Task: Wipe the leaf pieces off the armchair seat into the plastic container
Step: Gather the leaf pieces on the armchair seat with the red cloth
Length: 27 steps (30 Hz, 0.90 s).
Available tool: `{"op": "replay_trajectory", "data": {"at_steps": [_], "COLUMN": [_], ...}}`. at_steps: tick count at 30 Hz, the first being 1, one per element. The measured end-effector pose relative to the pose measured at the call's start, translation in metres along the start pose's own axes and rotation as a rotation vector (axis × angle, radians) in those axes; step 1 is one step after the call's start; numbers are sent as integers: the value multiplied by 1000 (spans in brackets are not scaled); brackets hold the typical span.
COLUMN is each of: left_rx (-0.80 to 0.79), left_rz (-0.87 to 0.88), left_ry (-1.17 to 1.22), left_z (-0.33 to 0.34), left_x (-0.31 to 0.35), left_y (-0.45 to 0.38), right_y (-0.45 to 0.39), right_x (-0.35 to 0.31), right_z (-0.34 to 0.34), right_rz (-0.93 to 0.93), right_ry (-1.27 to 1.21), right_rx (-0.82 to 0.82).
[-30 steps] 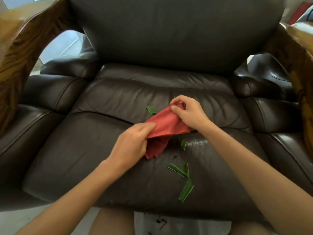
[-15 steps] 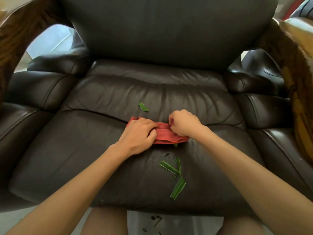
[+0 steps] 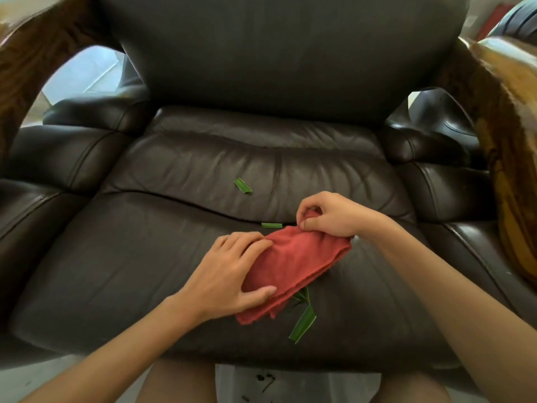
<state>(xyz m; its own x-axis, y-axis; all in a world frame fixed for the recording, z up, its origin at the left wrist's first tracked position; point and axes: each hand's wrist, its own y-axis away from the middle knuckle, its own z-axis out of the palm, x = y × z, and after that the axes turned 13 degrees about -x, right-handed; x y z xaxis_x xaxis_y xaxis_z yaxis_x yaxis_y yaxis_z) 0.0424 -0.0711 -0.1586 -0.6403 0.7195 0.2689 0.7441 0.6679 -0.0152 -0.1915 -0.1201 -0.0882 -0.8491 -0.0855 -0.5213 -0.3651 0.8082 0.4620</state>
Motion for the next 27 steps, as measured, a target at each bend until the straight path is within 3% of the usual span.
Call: {"op": "replay_trajectory", "data": {"at_steps": [4,8,14,18,21,23,27], "left_rx": [51,223,408,248,36,-33,-25], "left_rz": [-43,-88,-345,-517,-542,-495,-298], "left_ry": [164,313,254,104,106,92,121], "left_z": [-9,-5,-18,-33,-28,-18,-7], "left_x": [-4,-14,-55,-72,-69,-61,-40], "left_y": [-1,9,11,-16,-38,-46,-46], "right_y": [-10,-42,-122,-145,-134,-117,-75], "right_x": [-4,-30,-95,-97,-78,-64,-35], "right_z": [-1,-4,-5,-5,-3,-2,8], "right_rz": [-119,-236,-290,-139,-49,-8,108], "right_ry": [-140,-168,120,405,409,396,372], "right_rx": [111,283,417,441,397,360,284]}}
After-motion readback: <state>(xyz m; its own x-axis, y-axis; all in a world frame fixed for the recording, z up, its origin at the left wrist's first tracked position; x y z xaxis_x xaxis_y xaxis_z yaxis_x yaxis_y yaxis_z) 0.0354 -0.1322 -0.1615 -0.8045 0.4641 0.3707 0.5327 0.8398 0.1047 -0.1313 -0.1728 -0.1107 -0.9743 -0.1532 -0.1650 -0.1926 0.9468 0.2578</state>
